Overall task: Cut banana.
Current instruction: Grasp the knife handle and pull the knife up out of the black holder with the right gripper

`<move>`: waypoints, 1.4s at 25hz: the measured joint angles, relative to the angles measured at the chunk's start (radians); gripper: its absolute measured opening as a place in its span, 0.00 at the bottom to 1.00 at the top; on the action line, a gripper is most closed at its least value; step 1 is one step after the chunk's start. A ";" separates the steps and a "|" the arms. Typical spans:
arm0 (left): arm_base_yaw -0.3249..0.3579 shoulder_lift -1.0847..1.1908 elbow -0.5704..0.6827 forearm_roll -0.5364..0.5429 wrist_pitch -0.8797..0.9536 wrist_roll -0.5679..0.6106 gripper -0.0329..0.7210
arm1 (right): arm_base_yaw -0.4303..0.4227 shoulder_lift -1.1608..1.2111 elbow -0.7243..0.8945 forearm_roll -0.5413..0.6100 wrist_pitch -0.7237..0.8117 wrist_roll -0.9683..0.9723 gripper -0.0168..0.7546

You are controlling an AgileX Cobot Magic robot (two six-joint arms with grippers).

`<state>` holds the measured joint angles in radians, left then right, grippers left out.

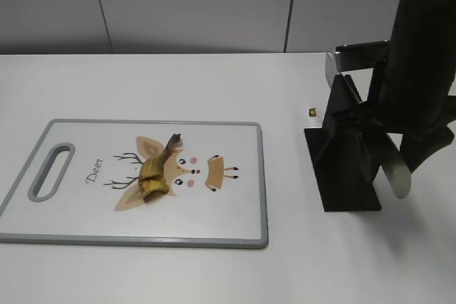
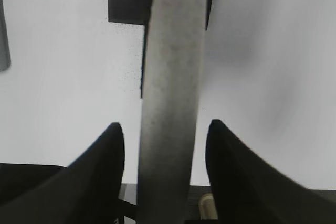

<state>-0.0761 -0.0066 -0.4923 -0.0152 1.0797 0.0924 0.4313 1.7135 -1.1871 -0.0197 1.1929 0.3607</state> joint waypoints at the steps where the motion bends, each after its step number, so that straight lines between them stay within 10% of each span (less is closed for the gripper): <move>1: 0.000 0.000 0.000 0.000 0.000 0.000 0.76 | 0.000 0.000 0.000 0.000 0.000 0.001 0.50; 29: 0.000 0.000 0.000 0.000 0.000 0.000 0.76 | 0.000 0.015 0.000 -0.011 -0.019 0.018 0.39; 35: 0.000 0.000 0.000 0.000 0.000 0.000 0.76 | 0.000 0.015 0.000 -0.003 -0.019 0.025 0.23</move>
<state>-0.0761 -0.0066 -0.4923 -0.0152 1.0797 0.0924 0.4313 1.7288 -1.1871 -0.0227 1.1743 0.3854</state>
